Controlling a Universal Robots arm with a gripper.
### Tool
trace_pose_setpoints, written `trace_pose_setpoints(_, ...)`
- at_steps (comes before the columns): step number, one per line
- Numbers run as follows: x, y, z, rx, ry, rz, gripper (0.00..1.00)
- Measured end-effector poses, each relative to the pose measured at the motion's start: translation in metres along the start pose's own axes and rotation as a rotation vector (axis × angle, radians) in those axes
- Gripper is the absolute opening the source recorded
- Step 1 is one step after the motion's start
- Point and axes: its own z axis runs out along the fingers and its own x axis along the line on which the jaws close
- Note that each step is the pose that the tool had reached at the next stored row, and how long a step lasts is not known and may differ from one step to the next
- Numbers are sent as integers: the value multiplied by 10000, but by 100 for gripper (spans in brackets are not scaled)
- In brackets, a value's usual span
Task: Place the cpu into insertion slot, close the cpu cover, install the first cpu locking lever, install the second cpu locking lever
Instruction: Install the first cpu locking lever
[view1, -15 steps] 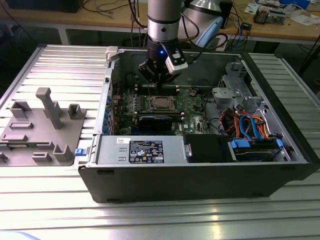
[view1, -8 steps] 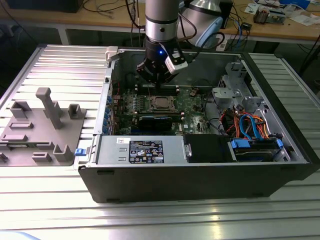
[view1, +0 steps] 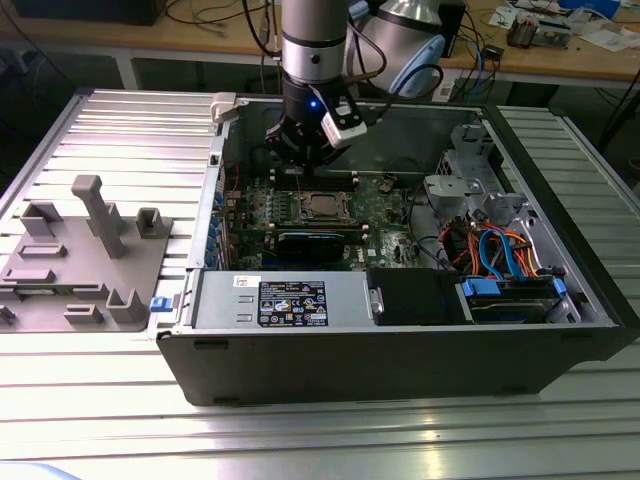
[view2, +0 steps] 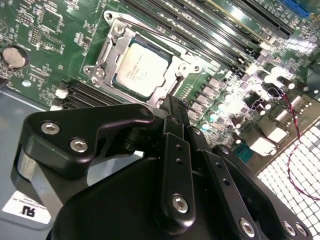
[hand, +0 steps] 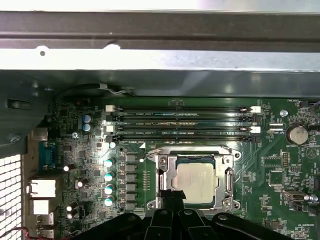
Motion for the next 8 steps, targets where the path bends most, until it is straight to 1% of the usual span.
trace_pose_setpoints(2, 32, 0, -1, 1, 1, 0, 11)
trace_pose_setpoints(6, 133, 1, -2, 0, 0, 0, 11)
trace_pose_setpoints(8, 159, 1, -2, 0, 0, -3, 11)
